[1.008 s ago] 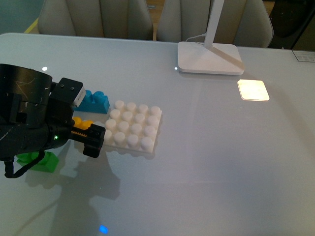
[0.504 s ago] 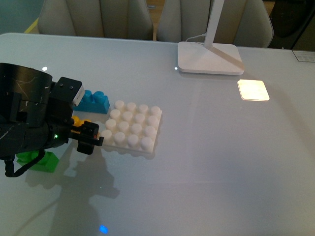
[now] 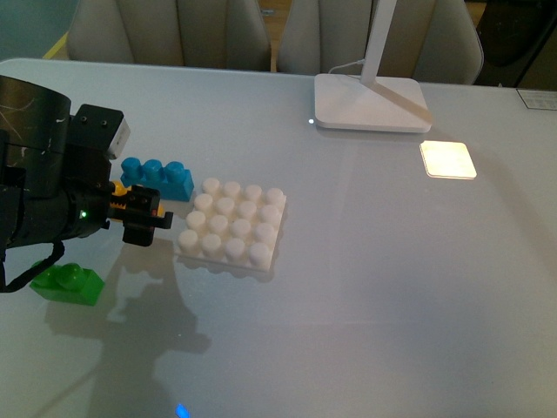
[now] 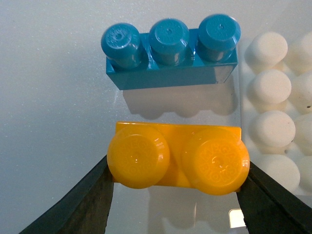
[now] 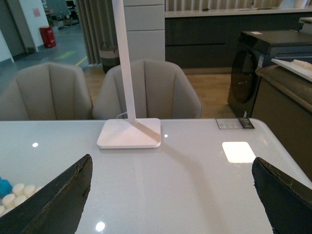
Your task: Insert yellow block into base center
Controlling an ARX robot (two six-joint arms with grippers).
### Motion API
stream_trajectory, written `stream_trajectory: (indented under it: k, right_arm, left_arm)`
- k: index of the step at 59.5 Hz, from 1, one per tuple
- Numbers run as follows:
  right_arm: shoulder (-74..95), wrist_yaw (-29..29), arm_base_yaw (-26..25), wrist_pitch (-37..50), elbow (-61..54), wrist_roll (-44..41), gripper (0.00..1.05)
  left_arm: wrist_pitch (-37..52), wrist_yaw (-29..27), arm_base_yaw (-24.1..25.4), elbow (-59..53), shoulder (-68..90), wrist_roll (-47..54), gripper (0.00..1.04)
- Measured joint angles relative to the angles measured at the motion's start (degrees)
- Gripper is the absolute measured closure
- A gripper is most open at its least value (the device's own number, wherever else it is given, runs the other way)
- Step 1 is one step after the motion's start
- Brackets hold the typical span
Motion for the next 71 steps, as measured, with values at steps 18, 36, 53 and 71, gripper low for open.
stream_trajectory:
  k: [18,36,53,71]
  right_arm:
    - [0.0,0.0,0.0,0.0,0.0,0.0,0.09]
    - [0.0,0.0,0.0,0.0,0.0,0.0,0.09]
    - [0.0,0.0,0.0,0.0,0.0,0.0,0.09]
    - [0.0,0.0,0.0,0.0,0.0,0.0,0.09]
  left_arm:
    - [-1.88,-2.99,-4.17,-3.15,-3.54,-5.01,0.42]
    - [-3.85,-4.87,-10.12,-3.17,-4.98,-10.03,0.42]
    - [-4.81,-3.19,-12.92,-0.52,-5.03,-12.68,0.42]
    - [-4.66,-1.95,-15.52,1.64,-5.01,-15.37,0.42]
